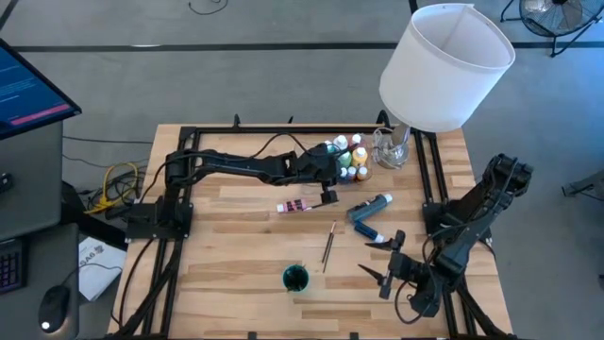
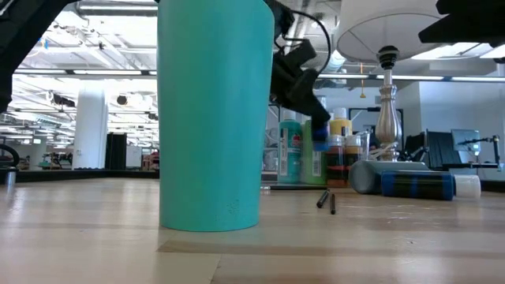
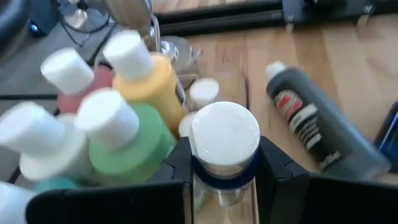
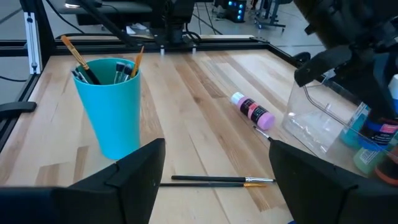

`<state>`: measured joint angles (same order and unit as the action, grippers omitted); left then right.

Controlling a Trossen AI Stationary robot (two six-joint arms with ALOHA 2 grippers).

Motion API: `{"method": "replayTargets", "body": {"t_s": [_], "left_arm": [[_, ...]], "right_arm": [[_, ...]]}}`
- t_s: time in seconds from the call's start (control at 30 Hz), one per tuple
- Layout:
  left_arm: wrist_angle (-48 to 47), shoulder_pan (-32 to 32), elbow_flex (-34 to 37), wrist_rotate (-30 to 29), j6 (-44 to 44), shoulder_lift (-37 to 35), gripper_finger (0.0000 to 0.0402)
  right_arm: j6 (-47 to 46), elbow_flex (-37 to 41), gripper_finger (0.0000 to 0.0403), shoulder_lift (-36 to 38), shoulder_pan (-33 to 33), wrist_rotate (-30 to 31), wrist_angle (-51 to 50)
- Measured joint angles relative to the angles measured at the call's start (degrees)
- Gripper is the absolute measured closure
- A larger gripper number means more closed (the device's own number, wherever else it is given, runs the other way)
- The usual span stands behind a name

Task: Pick & Place Paint Supplies
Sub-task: Put the small blue paint bottle into the transparent bin

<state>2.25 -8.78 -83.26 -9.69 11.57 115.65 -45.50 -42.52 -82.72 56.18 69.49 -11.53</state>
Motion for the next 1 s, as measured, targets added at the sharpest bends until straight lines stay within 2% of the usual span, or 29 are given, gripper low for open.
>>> {"method": "replayTargets", "body": {"t_s": [0.7, 1.0], "left_arm": [[4.6, 0.1, 0.7, 0.5, -1.3, 0.5, 0.0356], [7.6, 0.1, 0.8, -0.8, -4.3, 6.1, 0.0356]], "right_arm": [[0.0, 0.0, 0.0121, 0.0, -0.9, 0.0, 0.0], [-0.6, 0.0, 0.0121, 0.0, -1.5, -0.2, -0.3]]}}
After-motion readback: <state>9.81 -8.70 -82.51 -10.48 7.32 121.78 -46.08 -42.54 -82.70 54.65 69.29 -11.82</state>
